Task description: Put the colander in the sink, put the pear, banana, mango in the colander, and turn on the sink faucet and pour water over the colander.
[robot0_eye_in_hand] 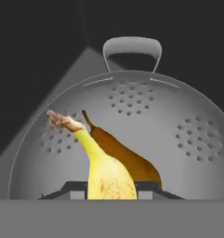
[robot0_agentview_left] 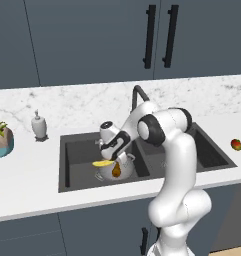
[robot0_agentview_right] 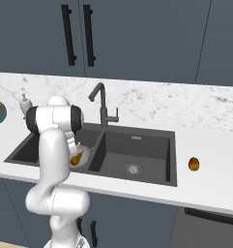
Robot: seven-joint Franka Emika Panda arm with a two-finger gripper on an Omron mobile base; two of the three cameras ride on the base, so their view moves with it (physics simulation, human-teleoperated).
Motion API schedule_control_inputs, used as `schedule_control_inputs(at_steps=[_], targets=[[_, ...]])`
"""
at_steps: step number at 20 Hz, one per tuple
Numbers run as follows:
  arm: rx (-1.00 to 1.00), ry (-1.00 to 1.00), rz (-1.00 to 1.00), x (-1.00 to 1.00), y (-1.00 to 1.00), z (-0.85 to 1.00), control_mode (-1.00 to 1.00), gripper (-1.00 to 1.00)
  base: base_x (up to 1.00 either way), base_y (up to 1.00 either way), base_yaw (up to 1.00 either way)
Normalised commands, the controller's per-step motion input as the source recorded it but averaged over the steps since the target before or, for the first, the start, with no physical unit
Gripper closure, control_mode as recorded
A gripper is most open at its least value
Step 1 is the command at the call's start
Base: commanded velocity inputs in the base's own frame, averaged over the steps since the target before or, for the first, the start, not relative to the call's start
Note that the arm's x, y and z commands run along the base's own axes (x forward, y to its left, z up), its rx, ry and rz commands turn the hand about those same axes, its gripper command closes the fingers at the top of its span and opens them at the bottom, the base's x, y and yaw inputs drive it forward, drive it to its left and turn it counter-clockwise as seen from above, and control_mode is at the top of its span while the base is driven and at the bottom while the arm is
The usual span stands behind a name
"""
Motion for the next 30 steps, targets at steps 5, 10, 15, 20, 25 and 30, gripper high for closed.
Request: schedule_control_inputs(at_steps=[5, 10, 15, 20, 25, 30], targets=[[0.0, 0.0, -0.05, 0.22, 0.0, -0.43, -1.0, 1.0, 0.0, 0.0, 0.0], [0.0, 0.04, -0.02, 0.37, -0.11, -0.28, -1.0, 1.0, 0.0, 0.0, 0.0], [0.02, 0.08, 0.0, 0.15, -0.12, -0.28, -1.0, 1.0, 0.0, 0.0, 0.0], [0.02, 0.04, 0.0, -0.12, -0.13, -0.17, -1.0, 1.0, 0.0, 0.0, 0.0], [0.0, 0.0, 0.0, -0.17, -0.12, -0.09, -1.0, -1.0, 0.0, 0.0, 0.0], [0.0, 0.0, 0.0, -0.23, -0.24, 0.0, -1.0, -1.0, 0.0, 0.0, 0.0]])
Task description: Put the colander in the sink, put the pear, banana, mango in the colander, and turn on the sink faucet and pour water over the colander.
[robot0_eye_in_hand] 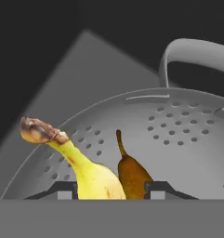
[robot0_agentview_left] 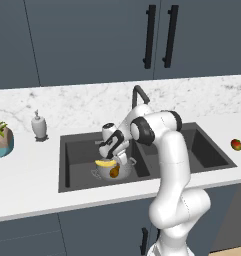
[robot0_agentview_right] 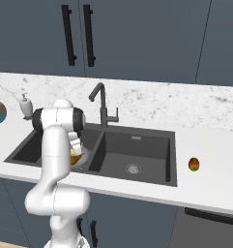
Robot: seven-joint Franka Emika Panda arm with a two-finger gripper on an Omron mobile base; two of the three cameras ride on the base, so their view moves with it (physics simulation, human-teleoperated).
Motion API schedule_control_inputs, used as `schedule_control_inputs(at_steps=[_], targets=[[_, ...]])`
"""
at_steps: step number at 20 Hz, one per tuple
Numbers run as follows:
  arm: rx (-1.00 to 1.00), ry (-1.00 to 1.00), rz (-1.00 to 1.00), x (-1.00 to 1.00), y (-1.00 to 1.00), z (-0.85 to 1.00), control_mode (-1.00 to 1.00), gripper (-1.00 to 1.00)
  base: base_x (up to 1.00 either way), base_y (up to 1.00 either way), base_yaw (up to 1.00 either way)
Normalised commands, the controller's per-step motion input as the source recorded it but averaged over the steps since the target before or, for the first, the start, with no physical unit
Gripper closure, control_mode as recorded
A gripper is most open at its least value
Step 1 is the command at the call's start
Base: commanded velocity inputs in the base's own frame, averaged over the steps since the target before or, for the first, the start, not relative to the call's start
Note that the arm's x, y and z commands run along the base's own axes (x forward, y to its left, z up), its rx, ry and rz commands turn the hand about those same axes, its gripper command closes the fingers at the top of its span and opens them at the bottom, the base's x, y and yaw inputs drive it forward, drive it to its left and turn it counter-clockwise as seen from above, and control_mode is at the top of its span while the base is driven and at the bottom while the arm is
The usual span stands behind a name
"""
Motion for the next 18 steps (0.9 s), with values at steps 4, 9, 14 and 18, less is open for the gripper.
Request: schedule_control_inputs(at_steps=[4, 9, 14, 18], targets=[[0.0, 0.0, 0.0, -0.24, -0.28, 0.14, -1.0, -1.0, 0.0, 0.0, 0.0], [0.0, 0.0, 0.0, -0.28, -0.18, 0.38, -1.0, -1.0, 0.0, 0.0, 0.0], [0.03, 0.0, 0.0, -0.47, -0.01, 0.4, -1.0, -1.0, 0.0, 0.0, 0.0], [0.03, -0.06, 0.0, -0.43, 0.05, 0.37, -1.0, -1.0, 0.0, 0.0, 0.0]])
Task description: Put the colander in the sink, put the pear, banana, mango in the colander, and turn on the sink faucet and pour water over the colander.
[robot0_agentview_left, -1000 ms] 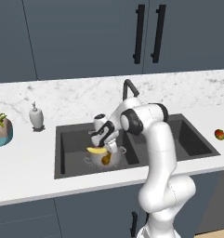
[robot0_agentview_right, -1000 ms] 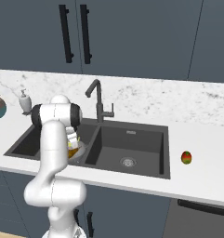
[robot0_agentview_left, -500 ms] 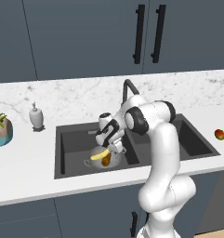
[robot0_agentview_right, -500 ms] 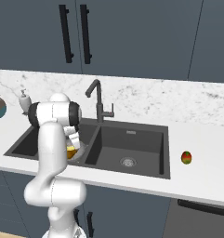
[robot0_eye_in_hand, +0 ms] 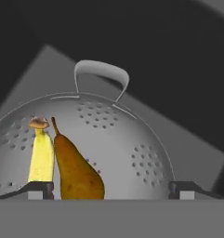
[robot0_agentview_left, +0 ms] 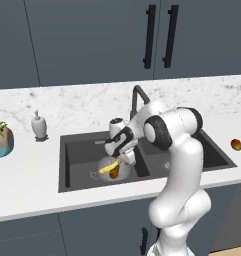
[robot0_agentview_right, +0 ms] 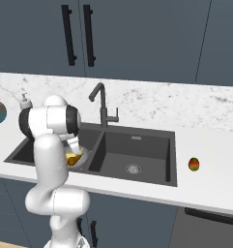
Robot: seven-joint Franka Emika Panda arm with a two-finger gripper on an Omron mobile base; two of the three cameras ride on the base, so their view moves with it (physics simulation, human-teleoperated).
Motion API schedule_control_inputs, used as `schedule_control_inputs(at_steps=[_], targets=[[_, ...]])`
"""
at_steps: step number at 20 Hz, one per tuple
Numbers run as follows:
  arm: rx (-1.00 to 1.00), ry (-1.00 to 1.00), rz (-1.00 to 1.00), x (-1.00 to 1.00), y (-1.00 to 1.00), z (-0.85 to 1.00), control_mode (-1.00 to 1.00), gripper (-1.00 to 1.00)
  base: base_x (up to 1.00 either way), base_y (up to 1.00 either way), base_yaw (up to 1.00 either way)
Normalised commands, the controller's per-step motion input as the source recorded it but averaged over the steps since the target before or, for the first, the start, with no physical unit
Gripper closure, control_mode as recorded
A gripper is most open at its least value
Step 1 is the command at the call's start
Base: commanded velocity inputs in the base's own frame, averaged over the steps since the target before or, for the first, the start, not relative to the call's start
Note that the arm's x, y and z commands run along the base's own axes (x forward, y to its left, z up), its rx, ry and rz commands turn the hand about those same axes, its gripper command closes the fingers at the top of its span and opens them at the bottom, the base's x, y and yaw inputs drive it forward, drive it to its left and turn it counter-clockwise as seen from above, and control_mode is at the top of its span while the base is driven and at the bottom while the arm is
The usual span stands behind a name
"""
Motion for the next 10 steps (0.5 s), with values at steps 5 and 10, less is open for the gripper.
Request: schedule_control_inputs(at_steps=[5, 10], targets=[[0.0, -0.09, 0.0, -0.42, -0.03, 0.48, -1.0, -1.0, 0.0, 0.0, 0.0], [0.0, -0.03, 0.02, -0.47, -0.1, 0.53, -1.0, -1.0, 0.0, 0.0, 0.0]])
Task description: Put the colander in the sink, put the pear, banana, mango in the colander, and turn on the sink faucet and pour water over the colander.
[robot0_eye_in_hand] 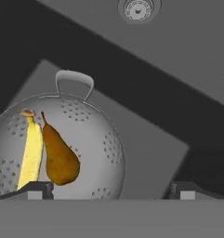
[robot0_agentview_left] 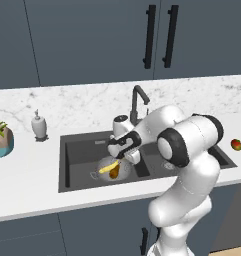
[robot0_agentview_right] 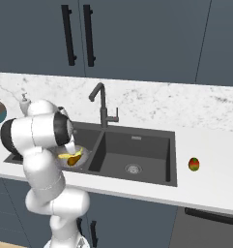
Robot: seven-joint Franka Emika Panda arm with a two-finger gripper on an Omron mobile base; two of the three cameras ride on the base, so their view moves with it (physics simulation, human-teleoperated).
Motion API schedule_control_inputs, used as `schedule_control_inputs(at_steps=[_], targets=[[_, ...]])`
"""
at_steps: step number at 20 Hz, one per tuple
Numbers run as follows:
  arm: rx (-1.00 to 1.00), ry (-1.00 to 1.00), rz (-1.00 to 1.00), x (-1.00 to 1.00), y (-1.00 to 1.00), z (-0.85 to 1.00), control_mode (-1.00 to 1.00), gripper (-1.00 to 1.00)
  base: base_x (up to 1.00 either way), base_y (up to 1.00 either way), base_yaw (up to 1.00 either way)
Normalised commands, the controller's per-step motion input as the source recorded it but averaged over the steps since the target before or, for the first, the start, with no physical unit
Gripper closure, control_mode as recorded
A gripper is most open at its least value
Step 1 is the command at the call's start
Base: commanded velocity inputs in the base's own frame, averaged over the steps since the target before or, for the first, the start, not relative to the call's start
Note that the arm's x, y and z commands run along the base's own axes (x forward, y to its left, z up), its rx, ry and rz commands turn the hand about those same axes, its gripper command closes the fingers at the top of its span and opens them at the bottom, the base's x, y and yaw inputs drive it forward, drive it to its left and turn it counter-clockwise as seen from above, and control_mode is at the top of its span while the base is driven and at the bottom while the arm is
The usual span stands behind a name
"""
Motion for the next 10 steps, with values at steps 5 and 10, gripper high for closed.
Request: schedule_control_inputs(at_steps=[5, 10], targets=[[0.0, 0.0, 0.18, -0.57, -0.24, 0.46, -1.0, -1.0, 0.0, 0.0, 0.0], [0.0, 0.0, 0.29, -0.56, -0.38, 0.43, -1.0, -1.0, 0.0, 0.0, 0.0]])
